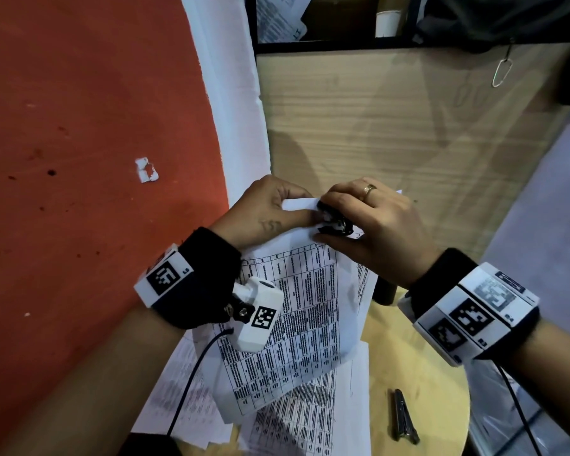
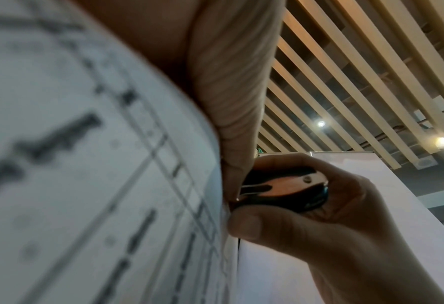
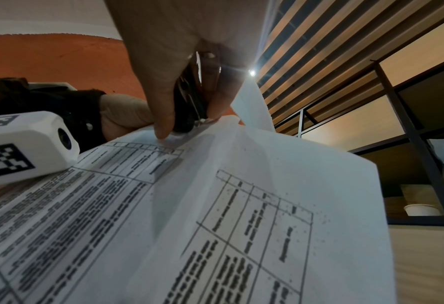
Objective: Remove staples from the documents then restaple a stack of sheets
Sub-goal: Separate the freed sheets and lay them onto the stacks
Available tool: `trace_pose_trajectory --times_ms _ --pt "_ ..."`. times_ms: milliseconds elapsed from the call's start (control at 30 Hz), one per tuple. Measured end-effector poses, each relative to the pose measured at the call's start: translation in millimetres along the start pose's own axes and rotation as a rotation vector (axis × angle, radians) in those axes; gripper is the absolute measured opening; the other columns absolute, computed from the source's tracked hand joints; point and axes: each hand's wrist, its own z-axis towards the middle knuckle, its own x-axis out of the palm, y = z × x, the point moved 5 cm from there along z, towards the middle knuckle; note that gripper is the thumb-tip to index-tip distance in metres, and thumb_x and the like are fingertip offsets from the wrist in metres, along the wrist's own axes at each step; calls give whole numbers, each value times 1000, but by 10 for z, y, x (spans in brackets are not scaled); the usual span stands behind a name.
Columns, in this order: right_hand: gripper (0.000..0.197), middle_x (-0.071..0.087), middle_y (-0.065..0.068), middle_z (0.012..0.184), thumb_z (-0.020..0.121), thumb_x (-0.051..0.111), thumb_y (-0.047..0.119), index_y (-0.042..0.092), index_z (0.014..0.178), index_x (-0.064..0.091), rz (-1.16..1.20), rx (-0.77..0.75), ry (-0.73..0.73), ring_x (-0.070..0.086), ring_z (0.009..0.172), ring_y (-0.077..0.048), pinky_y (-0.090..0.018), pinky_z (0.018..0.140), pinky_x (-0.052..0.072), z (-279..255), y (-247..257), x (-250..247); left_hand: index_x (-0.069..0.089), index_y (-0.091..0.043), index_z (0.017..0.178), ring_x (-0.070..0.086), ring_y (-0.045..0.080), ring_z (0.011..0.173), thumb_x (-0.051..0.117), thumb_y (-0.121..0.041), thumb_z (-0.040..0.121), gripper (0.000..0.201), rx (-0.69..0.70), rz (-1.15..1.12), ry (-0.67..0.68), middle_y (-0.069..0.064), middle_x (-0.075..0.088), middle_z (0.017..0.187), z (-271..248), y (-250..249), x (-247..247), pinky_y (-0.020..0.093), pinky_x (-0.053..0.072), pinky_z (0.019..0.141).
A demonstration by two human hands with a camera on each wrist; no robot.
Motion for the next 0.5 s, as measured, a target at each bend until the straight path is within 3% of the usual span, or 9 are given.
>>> trace_pose_trajectory --times_ms 233,333,500 --pt "30 67 -14 88 76 72 25 -2 88 67 -9 -39 17 63 72 -34 -35 55 52 22 23 20 73 -4 86 61 10 80 74 -16 79 14 -21 -55 11 14 72 84 -34 -41 14 32 46 81" --pt "28 65 -15 86 79 68 24 -2 88 66 1 -57 33 62 73 -33 -36 53 52 29 24 59 70 5 92 61 15 84 69 -9 82 18 -29 -51 25 25 69 93 -38 -38 -3 36 47 84" --pt "24 63 -15 81 79 67 19 -4 87 66 62 -61 53 60 70 -33 -37 50 50 47 22 72 70 5 91 59 21 83 69 -10 84 17 -45 -31 47 31 66 93 -46 -15 -33 41 46 82"
